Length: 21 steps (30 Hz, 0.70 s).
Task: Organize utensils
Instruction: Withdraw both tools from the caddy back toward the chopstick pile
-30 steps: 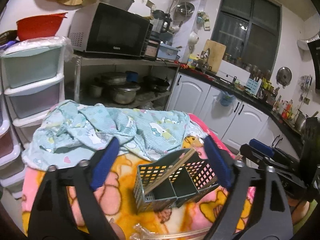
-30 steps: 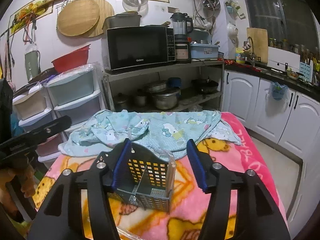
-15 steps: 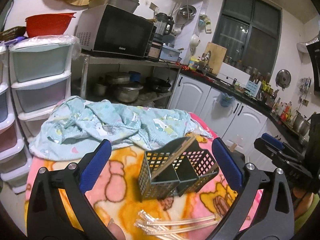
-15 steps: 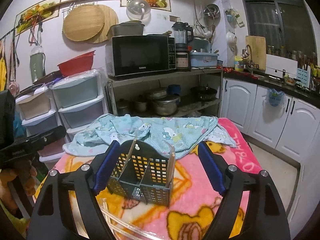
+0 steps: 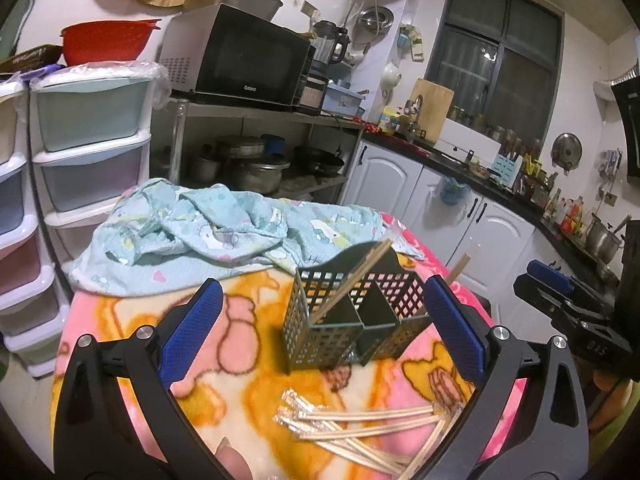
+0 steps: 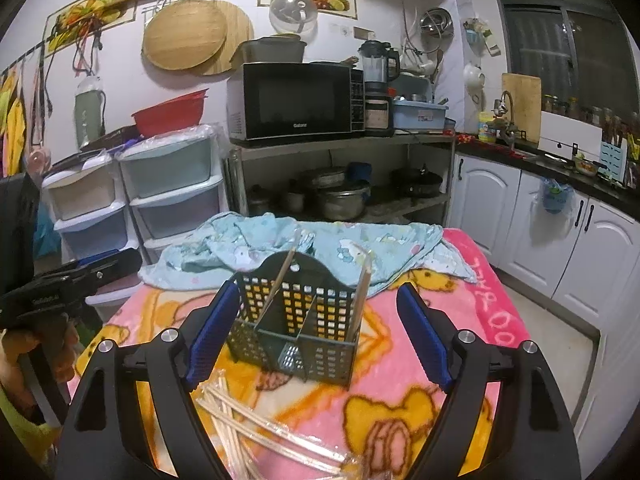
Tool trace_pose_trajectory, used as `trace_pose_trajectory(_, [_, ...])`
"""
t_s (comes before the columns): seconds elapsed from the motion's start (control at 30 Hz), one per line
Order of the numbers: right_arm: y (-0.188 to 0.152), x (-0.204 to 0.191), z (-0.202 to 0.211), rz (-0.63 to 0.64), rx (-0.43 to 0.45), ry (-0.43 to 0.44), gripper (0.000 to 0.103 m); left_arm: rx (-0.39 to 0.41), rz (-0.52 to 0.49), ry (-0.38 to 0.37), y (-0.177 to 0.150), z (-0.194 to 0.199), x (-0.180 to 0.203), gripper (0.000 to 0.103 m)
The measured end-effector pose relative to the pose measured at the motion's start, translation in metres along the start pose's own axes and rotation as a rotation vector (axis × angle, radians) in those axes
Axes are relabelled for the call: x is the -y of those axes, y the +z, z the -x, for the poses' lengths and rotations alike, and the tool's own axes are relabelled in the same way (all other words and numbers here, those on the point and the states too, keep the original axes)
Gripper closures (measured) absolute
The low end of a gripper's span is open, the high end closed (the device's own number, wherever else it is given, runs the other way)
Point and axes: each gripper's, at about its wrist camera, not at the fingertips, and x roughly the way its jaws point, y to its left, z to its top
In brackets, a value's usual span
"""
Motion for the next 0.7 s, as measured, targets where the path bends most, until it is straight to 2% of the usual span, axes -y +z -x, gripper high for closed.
trace_pose_trajectory(0.7, [-0.045, -0.007, 0.020, 0.032, -0.073, 0.005, 0.024, -0.080, 0.013, 0.026, -0.043, 0.013, -0.006, 0.011])
